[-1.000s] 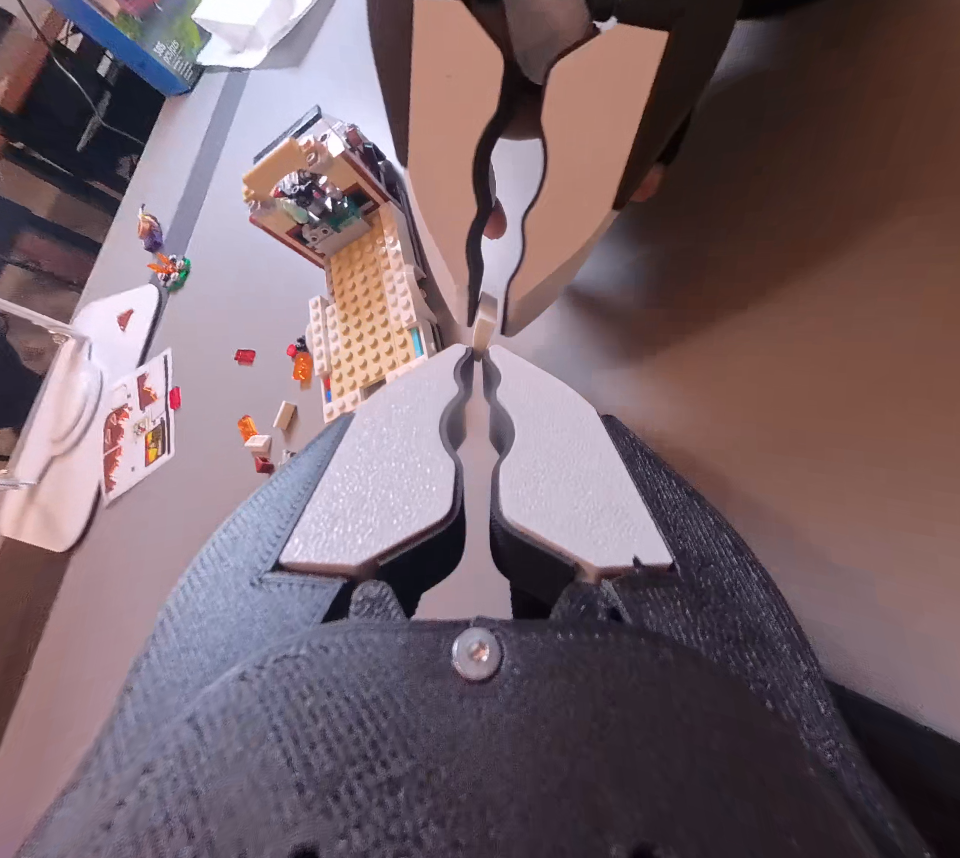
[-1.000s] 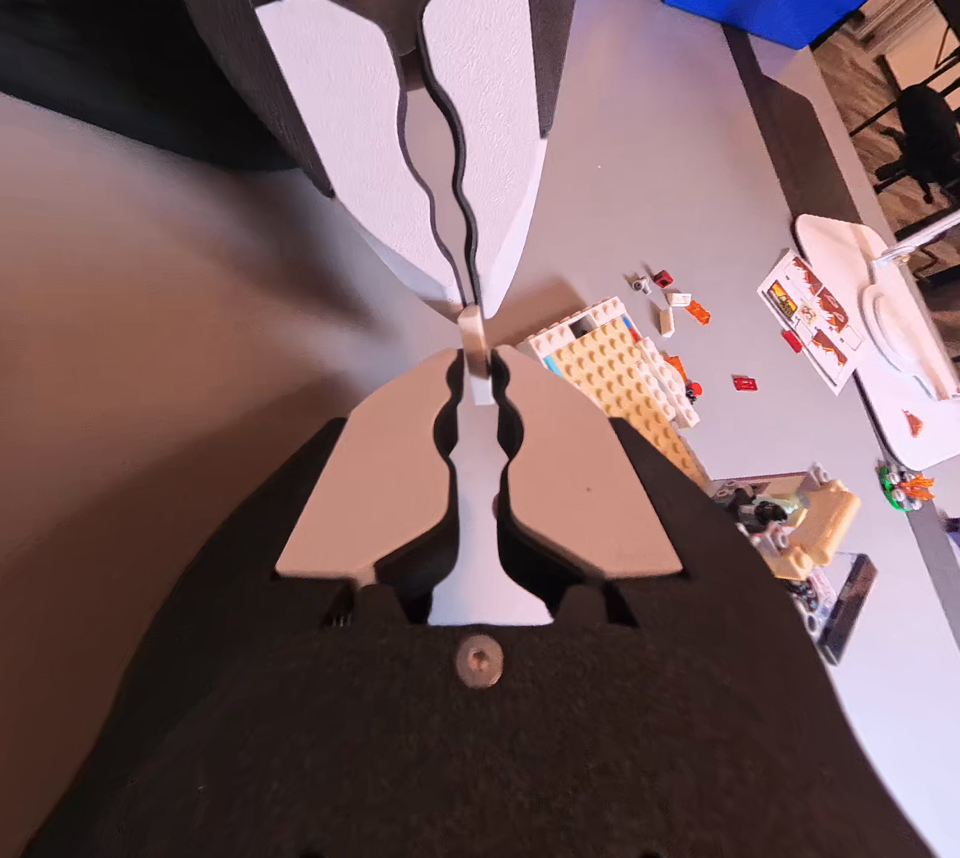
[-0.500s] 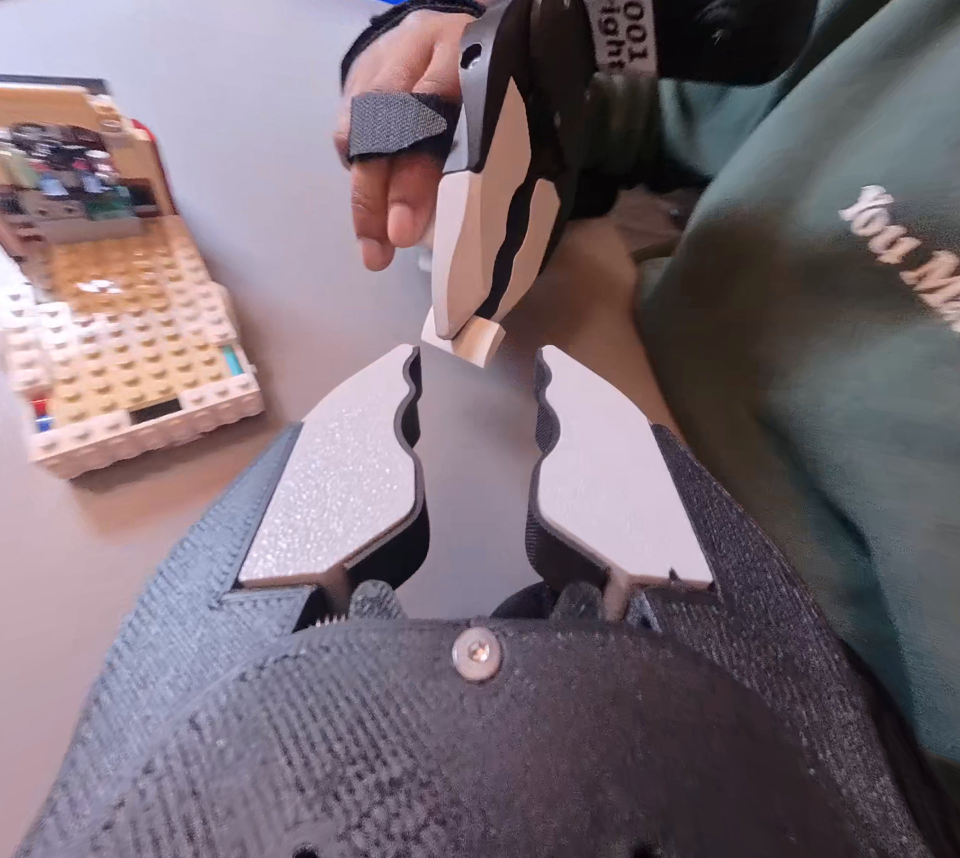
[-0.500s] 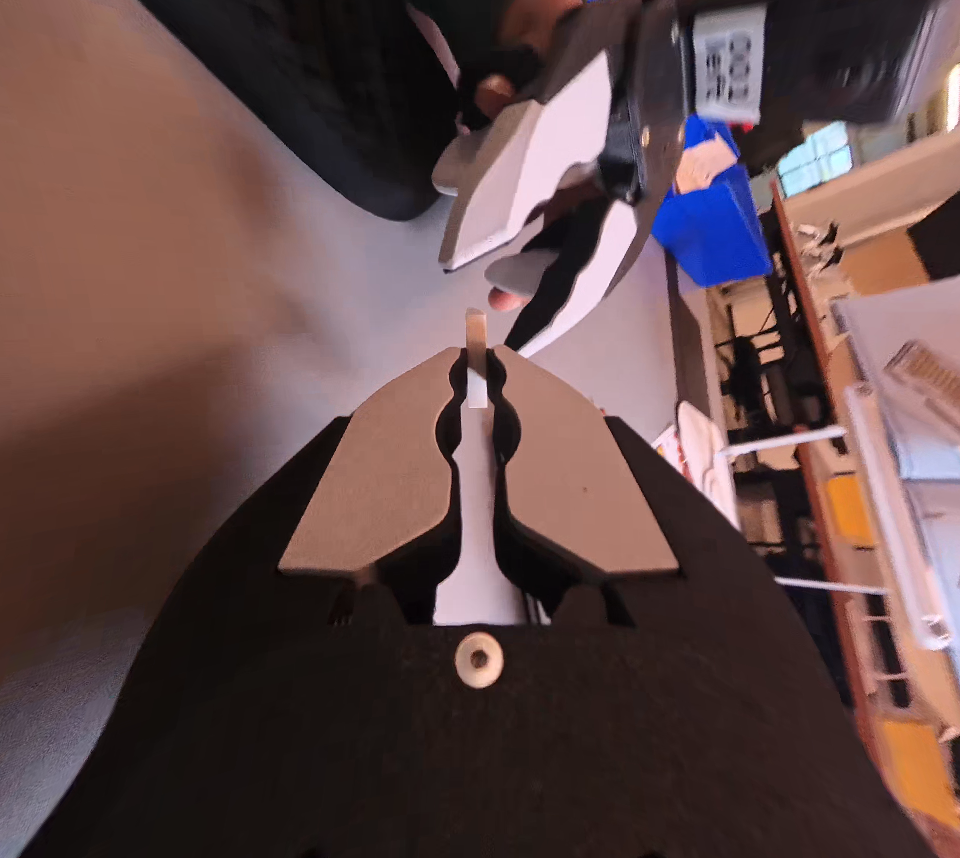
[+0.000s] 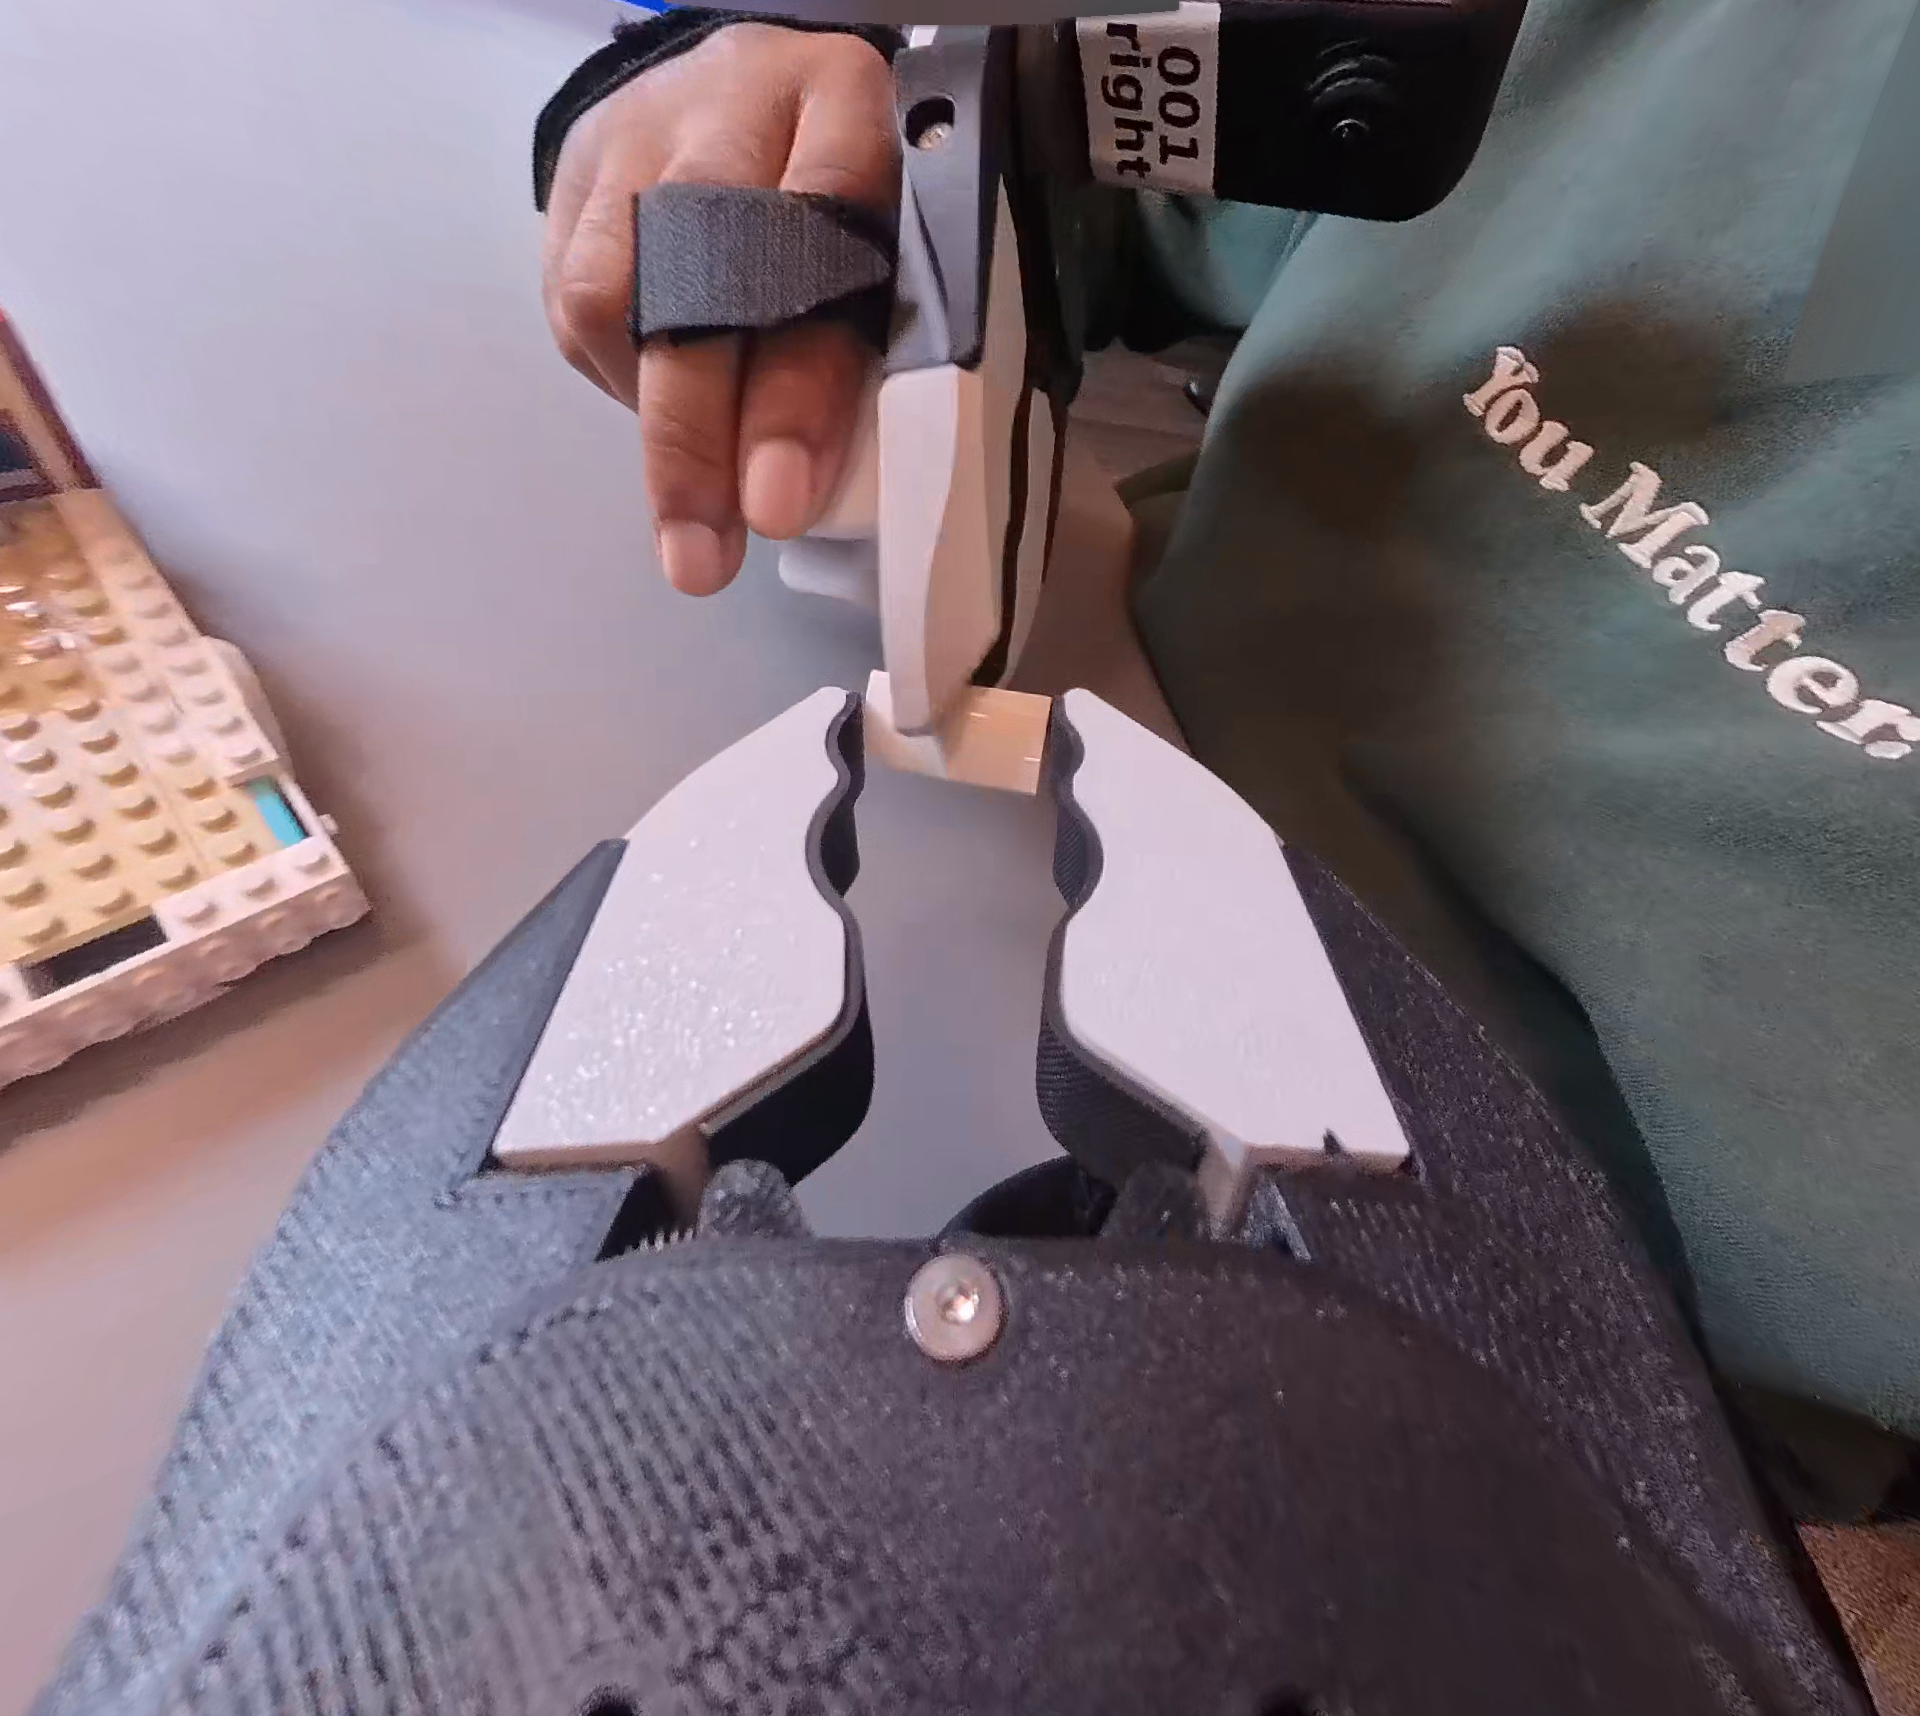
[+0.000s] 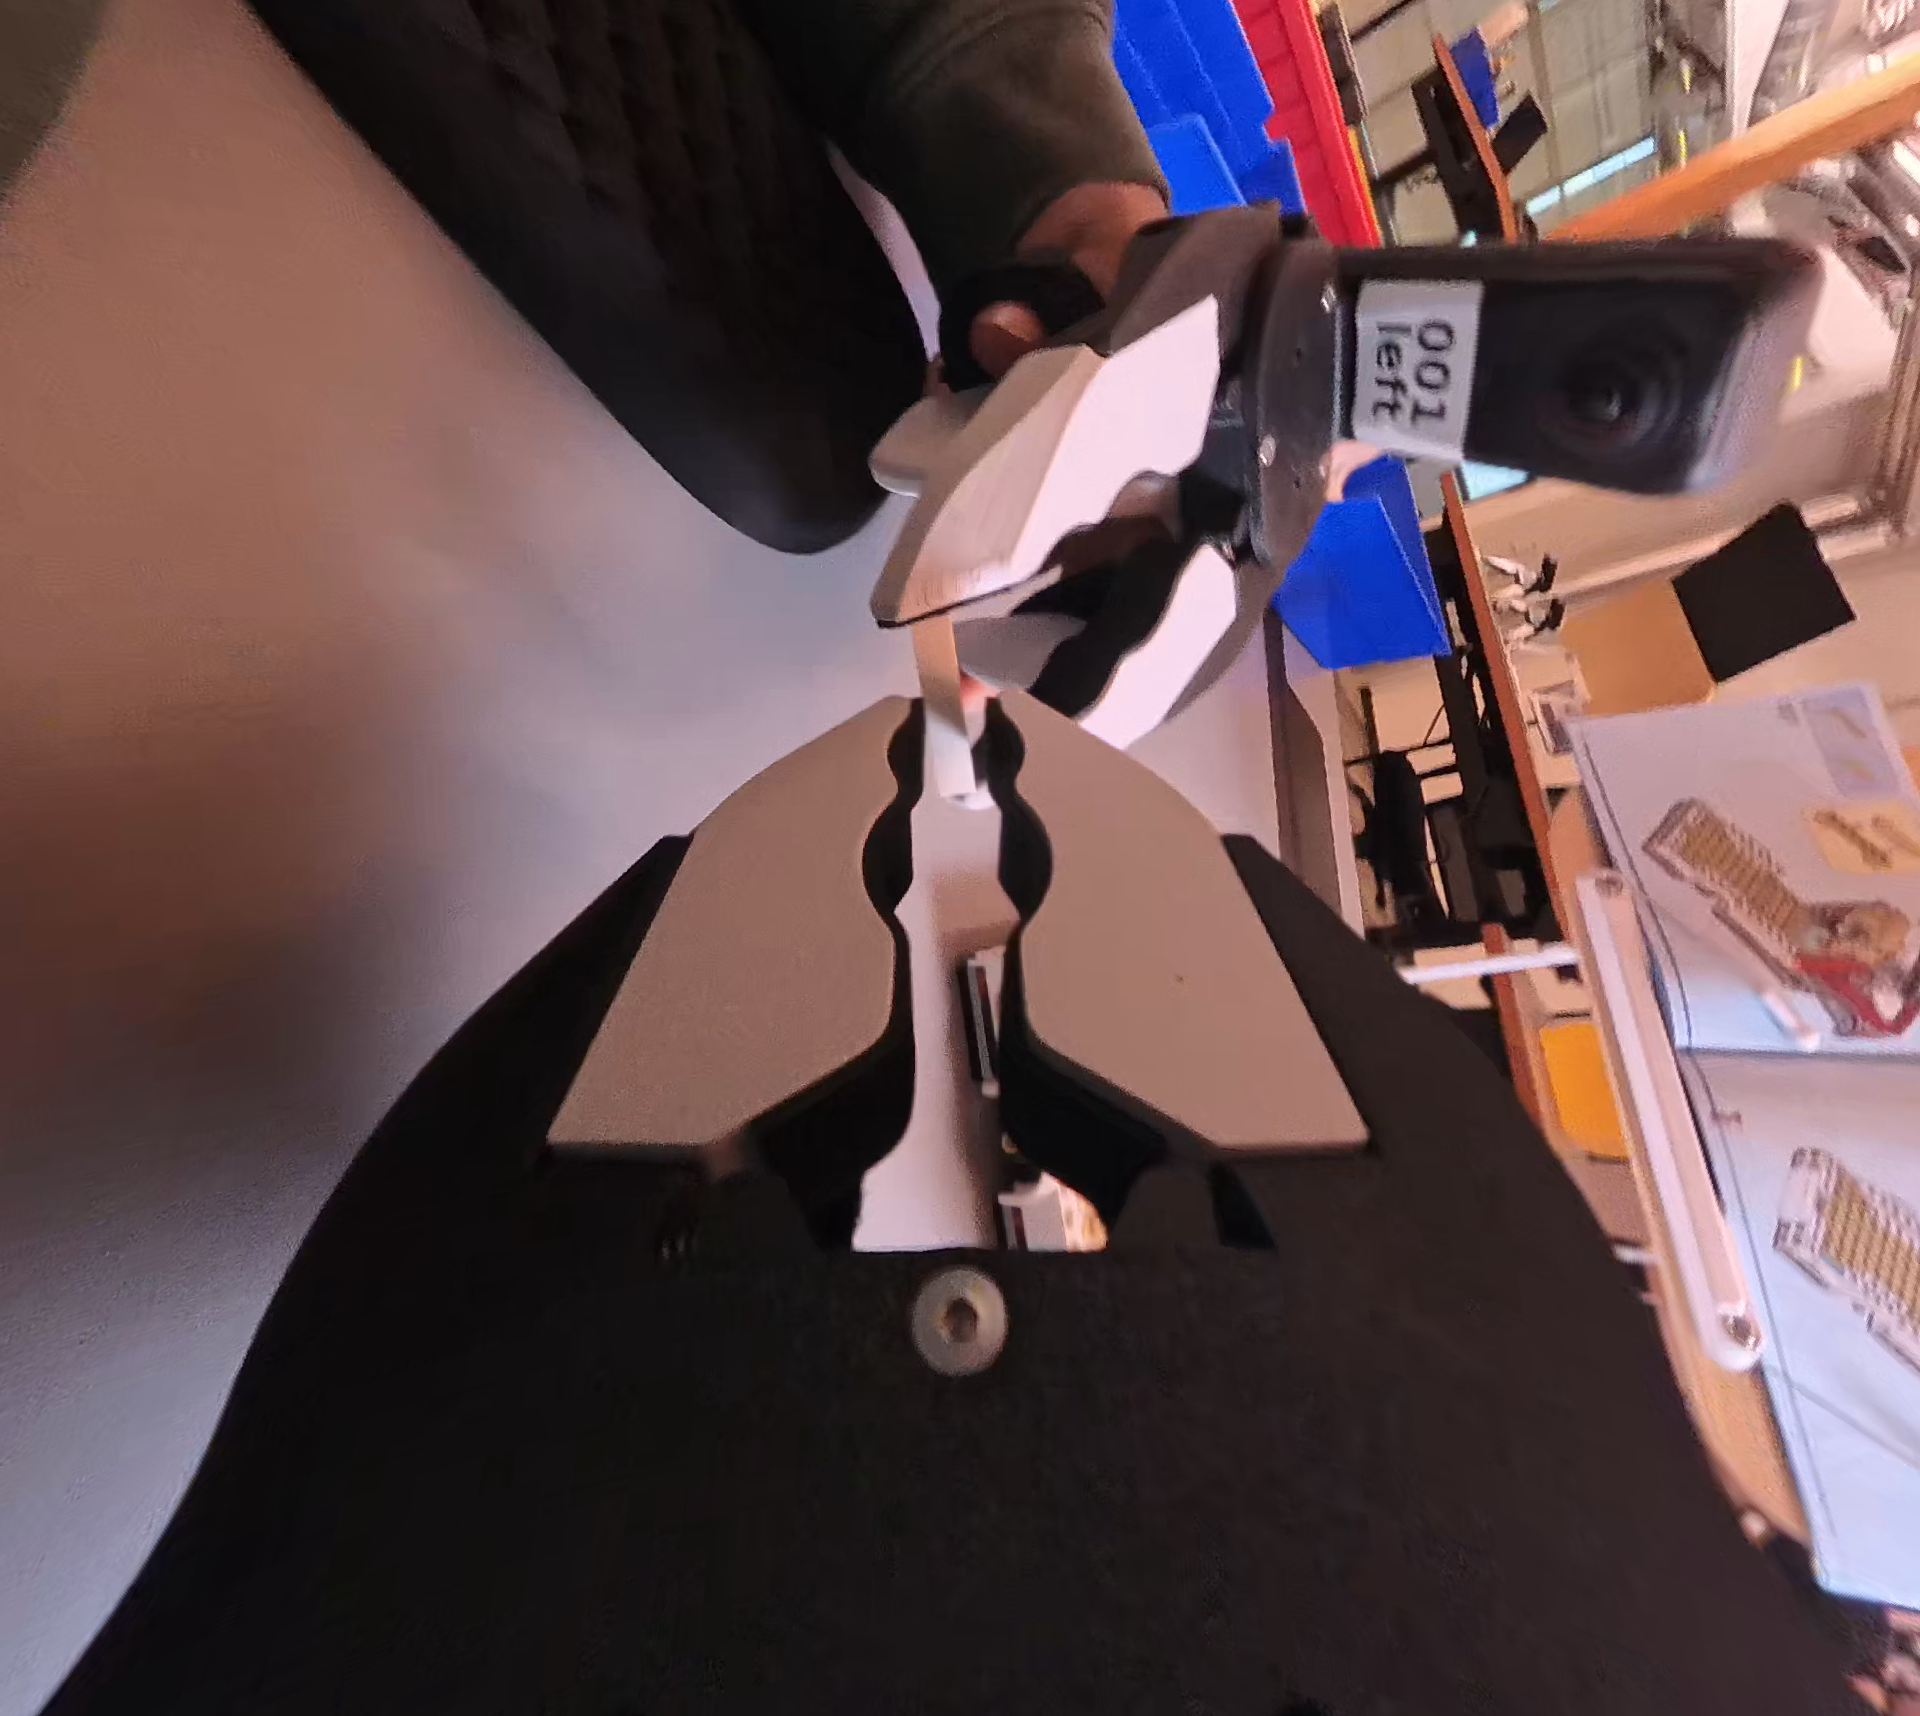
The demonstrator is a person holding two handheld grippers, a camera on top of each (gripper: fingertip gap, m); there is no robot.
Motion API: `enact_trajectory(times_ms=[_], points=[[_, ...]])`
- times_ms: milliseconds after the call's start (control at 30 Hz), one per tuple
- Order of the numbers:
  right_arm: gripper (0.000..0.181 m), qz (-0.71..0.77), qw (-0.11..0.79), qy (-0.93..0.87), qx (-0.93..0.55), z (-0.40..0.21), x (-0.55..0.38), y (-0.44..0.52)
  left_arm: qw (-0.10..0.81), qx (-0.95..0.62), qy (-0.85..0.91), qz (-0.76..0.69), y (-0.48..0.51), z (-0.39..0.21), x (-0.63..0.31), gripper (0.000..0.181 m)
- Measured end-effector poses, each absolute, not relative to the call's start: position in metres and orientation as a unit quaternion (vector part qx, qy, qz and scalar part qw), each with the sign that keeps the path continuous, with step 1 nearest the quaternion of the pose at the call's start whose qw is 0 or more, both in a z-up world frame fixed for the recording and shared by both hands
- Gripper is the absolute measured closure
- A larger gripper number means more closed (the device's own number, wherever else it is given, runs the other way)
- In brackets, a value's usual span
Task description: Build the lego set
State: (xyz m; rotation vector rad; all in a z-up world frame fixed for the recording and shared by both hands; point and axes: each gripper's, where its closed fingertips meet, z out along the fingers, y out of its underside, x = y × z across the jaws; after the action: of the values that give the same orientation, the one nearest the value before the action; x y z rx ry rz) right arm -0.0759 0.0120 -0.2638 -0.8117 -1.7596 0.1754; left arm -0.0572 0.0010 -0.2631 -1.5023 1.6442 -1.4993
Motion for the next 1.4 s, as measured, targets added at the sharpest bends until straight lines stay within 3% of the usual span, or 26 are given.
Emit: enact_trajectory(times_ms=[233,400,567,733,1033,1233,1400], points=[[0.156,0.131,0.547,-0.693,-0.452,-0.251,-0.055,0.042,0.319,-0.586,0.557,-0.495,0.04,-0.257,-0.063,0.147],[0.136,0.111,0.487,-0.676,-0.542,-0.254,-0.025,0.083,0.399,-0.652,0.51,-0.395,0.093,-0.263,-0.074,0.147],[0.114,0.043,0.301,-0.728,-0.615,-0.264,-0.002,0.125,0.42,-0.686,0.473,-0.358,0.12,-0.266,-0.085,0.147],[0.108,-0.046,0.109,-0.801,-0.587,-0.293,-0.01,0.15,0.448,-0.691,0.47,-0.318,0.129,-0.265,-0.101,0.147],[0.091,-0.09,-0.033,-0.845,-0.526,-0.324,-0.028,0.151,0.465,-0.704,0.442,-0.305,0.136,-0.264,-0.134,0.147],[0.097,-0.084,-0.04,-0.851,-0.517,-0.335,-0.03,0.152,0.473,-0.703,0.435,-0.304,0.136,-0.261,-0.143,0.147],[0.098,0.01,0.032,-0.834,-0.551,-0.312,-0.045,0.144,0.492,-0.685,0.429,-0.323,0.132,-0.245,-0.14,0.147]])
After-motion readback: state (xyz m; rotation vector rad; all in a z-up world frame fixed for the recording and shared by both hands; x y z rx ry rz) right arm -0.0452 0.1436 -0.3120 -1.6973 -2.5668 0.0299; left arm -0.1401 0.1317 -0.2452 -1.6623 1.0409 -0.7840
